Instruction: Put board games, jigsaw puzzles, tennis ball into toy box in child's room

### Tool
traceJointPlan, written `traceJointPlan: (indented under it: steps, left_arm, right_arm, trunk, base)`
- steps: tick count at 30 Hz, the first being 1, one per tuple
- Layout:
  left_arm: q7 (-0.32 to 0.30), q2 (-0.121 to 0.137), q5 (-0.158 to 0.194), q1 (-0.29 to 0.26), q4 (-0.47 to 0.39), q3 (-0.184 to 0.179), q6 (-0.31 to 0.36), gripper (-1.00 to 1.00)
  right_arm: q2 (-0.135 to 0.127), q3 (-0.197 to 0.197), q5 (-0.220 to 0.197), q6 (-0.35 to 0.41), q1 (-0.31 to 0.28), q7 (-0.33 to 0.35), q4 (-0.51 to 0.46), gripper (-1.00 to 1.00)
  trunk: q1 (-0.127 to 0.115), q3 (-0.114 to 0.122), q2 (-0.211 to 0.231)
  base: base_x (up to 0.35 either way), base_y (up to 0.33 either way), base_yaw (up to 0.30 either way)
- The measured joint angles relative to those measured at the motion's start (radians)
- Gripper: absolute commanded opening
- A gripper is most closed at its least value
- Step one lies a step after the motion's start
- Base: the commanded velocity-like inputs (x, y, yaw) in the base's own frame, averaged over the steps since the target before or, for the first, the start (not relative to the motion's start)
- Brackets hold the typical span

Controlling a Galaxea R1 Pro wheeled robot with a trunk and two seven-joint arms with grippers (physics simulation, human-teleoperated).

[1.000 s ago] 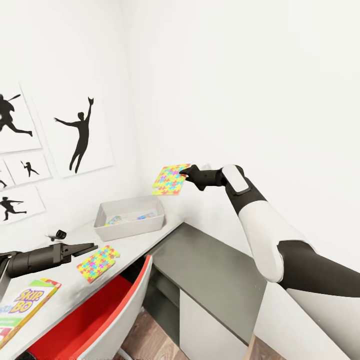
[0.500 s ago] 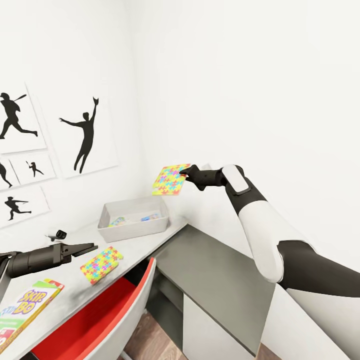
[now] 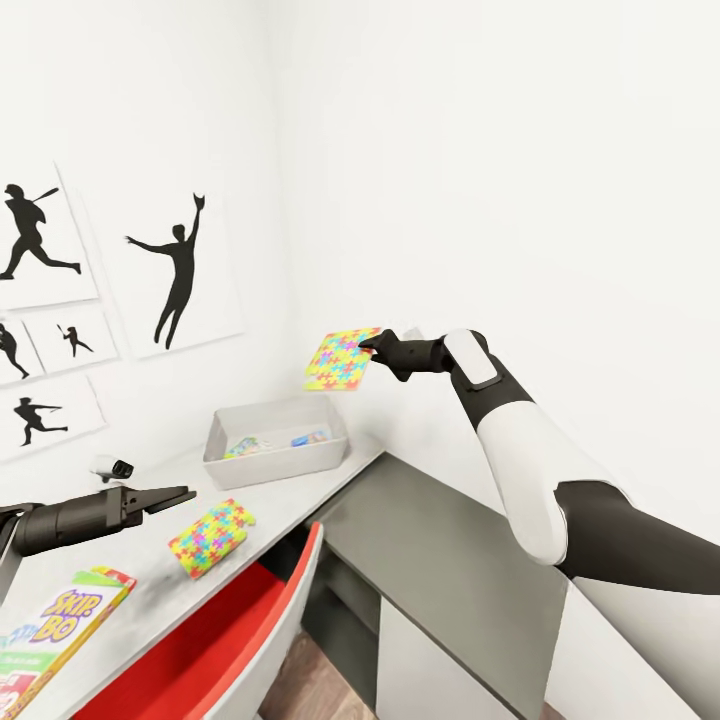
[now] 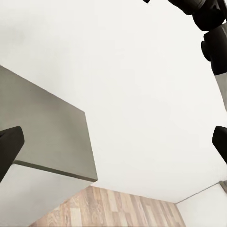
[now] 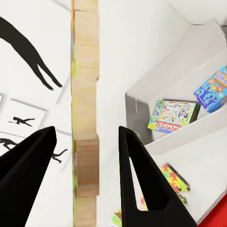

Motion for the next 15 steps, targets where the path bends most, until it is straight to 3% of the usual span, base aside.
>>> traceJointPlan:
  steps: [7, 15]
  left_arm:
    - [0.0, 0.0, 0.0, 0.0, 0.0, 0.0, 0.0, 1.0]
    - [0.0, 0.0, 0.0, 0.0, 0.0, 0.0, 0.0, 1.0]
  right_arm:
    - [0.0, 0.0, 0.001, 0.0, 0.0, 0.001, 0.0, -1.0]
    - [0.0, 0.0, 0.001, 0.001, 0.0, 0.001, 0.0, -1.0]
  trunk:
    - [0.0, 0.0, 0.0]
    - [0.0, 0.001, 0.0]
  base:
    - [0.002, 0.099, 0.117]
    - [0.0, 0.009, 0.206]
